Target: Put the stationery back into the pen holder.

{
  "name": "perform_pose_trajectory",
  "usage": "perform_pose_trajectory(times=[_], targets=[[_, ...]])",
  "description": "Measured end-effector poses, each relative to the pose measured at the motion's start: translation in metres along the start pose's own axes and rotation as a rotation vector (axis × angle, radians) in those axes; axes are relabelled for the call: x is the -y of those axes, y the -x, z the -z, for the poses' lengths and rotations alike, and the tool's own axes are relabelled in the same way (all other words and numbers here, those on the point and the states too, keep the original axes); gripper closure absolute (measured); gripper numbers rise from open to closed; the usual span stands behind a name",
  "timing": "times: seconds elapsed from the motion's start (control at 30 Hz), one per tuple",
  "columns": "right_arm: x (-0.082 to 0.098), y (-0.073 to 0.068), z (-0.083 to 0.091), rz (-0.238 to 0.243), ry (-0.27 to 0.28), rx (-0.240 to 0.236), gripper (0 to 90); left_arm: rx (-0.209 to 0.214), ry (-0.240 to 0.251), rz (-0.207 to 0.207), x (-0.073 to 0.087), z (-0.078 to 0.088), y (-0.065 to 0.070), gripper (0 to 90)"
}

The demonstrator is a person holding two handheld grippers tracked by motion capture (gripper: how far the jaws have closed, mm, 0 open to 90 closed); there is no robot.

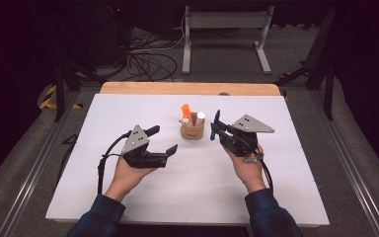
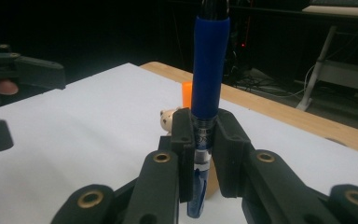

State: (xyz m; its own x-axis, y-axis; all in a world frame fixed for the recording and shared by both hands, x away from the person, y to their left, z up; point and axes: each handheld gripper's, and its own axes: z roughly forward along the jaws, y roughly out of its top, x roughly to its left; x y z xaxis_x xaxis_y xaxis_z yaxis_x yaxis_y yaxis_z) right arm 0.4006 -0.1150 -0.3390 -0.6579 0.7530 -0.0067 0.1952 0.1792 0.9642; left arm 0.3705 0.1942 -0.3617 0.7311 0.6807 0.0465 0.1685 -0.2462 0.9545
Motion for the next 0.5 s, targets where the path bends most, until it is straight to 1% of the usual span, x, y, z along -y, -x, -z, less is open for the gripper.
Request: perform_pose_trajectory(times=[0.23, 0.37, 0.4, 0.43, 0.5], targets=[[-0.003, 0.000, -0.011, -0.008, 0.011, 0.008, 80.4, -0.007, 0.001, 0.027, 0.010, 0.009, -0.006, 12.7], [-0.006, -0.003, -0.017, 0.006, 0.013, 0.004, 80.4, -0.021, 0.005, 0.038, 0.015, 0.014, -0.012, 12.2], [-0.008, -0.003, -0.019, 0.008, 0.012, 0.001, 80.4, -0.022, 0.007, 0.048, 0.016, 0.016, -0.012, 12.2], [-0.009, -0.004, -0.020, 0.014, 0.011, 0.003, 80.3, -0.026, 0.011, 0.044, 0.017, 0.018, -0.014, 12.2], [-0.012, -0.005, -0.024, 0.022, 0.013, 0.002, 80.4, -0.037, 0.012, 0.048, 0.018, 0.021, -0.016, 12.1]])
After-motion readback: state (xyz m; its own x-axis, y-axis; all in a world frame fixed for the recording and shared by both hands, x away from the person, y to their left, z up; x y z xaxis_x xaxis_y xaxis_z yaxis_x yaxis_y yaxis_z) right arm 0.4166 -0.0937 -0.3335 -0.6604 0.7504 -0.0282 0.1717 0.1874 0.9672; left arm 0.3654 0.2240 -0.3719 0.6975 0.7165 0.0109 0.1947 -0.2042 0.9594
